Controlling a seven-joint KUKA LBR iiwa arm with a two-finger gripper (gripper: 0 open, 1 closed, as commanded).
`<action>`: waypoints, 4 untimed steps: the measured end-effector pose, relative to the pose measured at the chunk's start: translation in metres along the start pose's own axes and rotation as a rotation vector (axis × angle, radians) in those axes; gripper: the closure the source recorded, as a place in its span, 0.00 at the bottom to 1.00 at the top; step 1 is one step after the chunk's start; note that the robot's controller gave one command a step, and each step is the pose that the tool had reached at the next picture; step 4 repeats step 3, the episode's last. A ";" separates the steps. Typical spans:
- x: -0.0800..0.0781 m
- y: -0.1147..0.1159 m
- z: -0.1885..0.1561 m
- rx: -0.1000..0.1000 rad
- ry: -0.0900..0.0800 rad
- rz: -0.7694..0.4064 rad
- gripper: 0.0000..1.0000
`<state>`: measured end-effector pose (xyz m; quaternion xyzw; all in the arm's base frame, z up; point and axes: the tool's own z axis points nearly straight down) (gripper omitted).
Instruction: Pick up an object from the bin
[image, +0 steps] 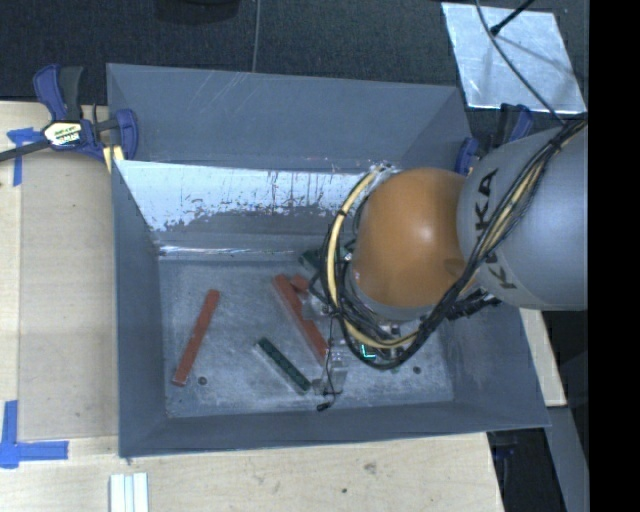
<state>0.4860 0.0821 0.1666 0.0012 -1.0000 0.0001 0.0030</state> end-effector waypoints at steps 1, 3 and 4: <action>-0.005 0.017 0.097 0.000 -0.001 0.111 0.00; -0.052 -0.020 -0.056 -0.001 -0.011 0.197 1.00; -0.052 -0.020 -0.056 -0.001 -0.011 0.197 1.00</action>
Offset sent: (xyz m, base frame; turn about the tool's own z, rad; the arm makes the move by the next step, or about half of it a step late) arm 0.0056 0.0170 -0.0933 0.1129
